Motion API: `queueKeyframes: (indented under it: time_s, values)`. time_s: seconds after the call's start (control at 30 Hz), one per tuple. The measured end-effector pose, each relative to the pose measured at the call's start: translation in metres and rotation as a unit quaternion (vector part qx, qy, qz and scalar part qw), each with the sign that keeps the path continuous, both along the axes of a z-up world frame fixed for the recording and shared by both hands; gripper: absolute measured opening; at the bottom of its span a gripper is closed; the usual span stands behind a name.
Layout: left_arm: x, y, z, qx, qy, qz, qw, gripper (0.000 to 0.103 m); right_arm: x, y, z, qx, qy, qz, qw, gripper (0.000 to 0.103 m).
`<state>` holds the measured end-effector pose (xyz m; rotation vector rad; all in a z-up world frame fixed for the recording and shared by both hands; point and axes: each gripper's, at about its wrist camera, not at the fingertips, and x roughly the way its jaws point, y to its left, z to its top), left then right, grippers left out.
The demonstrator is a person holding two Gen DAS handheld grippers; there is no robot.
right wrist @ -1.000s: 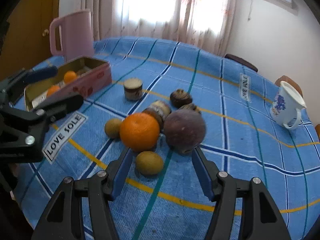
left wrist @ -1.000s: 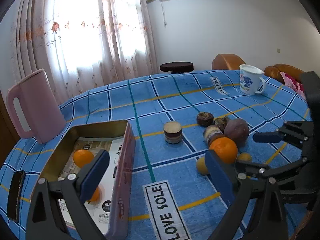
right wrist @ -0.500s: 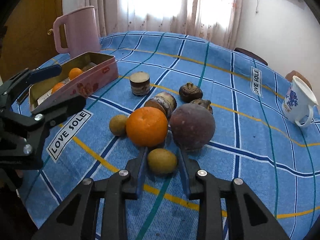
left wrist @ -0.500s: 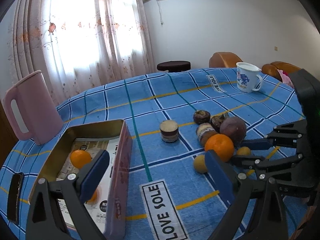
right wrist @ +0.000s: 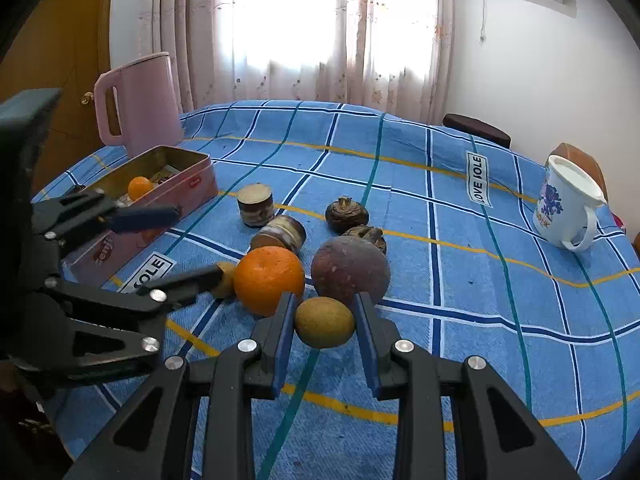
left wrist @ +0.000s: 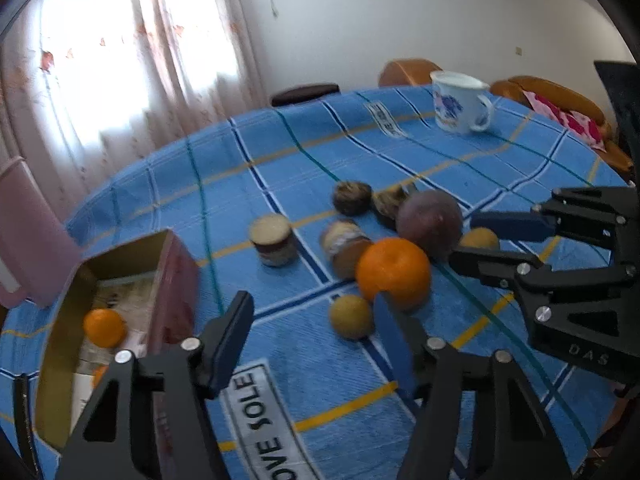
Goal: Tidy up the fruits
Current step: 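Move the right tool to the brown kiwi while the left tool approaches a small yellow fruit, then grasp the small yellow fruit with the left tool while the right tool grasps the kiwi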
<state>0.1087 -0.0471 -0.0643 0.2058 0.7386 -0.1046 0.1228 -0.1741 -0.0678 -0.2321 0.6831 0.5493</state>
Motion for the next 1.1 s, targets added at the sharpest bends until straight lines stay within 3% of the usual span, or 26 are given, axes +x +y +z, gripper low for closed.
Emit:
queueKeyframes:
  time_s: [0.2, 0.3, 0.4, 0.5, 0.57, 0.97, 1.03, 1.1]
  values:
    - [0.015, 0.005, -0.006, -0.032, 0.035, -0.002, 0.9989, 0.060, 0.002, 0.000, -0.001, 0.004, 0.005, 0.001, 1.000, 0.032]
    - [0.015, 0.010, -0.008, -0.066, 0.049, -0.011, 0.9965, 0.050, 0.001, 0.000, -0.001, 0.005, 0.002, 0.002, 1.000, 0.032]
    - [0.009, 0.009, -0.010, -0.073, 0.053, -0.017, 0.9958, 0.047, 0.002, -0.002, 0.000, 0.009, 0.003, 0.004, 1.000, 0.032]
    - [0.006, 0.017, -0.002, -0.088, 0.042, -0.006, 0.9952, 0.034, 0.000, -0.002, -0.001, 0.008, 0.002, 0.006, 1.000, 0.032]
    - [0.006, 0.019, 0.004, -0.070, 0.032, -0.005, 0.9970, 0.034, 0.001, -0.001, -0.001, 0.005, 0.004, 0.007, 1.000, 0.032]
    - [0.019, 0.008, -0.017, -0.078, 0.083, -0.027, 0.9931, 0.036, 0.002, 0.000, -0.002, 0.005, 0.002, 0.006, 1.000, 0.032]
    - [0.018, 0.008, -0.016, -0.082, 0.079, -0.027, 0.9932, 0.028, 0.000, -0.001, -0.001, 0.006, -0.002, 0.006, 1.000, 0.032]
    - [0.016, 0.007, -0.015, -0.082, 0.075, -0.029, 0.9934, 0.027, -0.003, -0.002, 0.001, 0.012, -0.011, 0.006, 1.000, 0.032]
